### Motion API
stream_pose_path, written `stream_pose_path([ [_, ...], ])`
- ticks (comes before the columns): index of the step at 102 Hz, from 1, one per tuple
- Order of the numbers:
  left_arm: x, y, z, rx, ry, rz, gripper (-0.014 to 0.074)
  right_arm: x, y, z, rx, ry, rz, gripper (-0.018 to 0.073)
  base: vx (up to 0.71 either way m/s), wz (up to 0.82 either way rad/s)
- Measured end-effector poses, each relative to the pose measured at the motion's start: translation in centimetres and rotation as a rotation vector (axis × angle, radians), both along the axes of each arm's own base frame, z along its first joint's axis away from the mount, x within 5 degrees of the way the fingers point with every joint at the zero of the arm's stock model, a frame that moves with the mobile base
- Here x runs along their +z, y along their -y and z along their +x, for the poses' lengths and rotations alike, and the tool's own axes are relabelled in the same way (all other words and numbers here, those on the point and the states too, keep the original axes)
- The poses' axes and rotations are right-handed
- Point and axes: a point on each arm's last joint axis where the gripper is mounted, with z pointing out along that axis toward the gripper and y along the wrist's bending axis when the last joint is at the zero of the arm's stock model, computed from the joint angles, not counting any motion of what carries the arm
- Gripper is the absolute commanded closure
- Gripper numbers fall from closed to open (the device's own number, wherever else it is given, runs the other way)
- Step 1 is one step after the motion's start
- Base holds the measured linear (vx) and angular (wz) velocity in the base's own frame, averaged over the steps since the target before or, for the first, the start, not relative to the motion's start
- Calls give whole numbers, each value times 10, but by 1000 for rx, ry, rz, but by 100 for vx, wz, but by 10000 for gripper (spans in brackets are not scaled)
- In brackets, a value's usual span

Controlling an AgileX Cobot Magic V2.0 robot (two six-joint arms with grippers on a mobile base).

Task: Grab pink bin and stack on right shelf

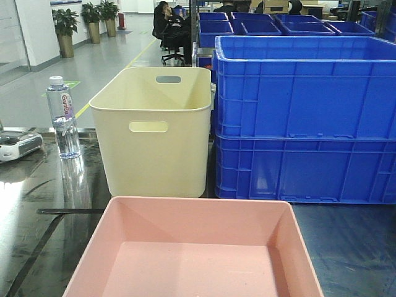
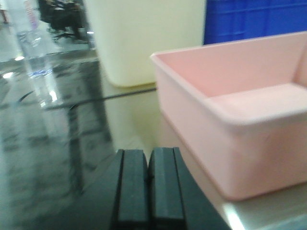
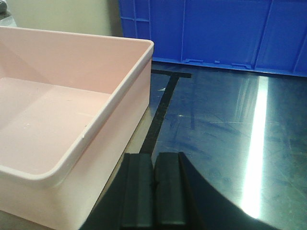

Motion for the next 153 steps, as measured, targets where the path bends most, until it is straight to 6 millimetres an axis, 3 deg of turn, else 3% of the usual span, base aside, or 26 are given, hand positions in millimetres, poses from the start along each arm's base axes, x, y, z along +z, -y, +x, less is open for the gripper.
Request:
stream_pose_path([
  [10,-32,-5,-6,59,3,3,604,0,0,0,0,0,0,568,0,0],
  [16,-39,-7,-6,84,1,4,604,0,0,0,0,2,1,568,0,0],
  [118,-37,-8,-6,104,39,3,604,-3,0,-1,-1,-11,12,568,0,0],
  [132,-37,-8,-6,103,39,3,604,-16,2,-9,6,-2,33,568,0,0],
  [153,-37,-8,-6,103,39,2,604,-69,10,-26,-37,60,4,568,0,0],
])
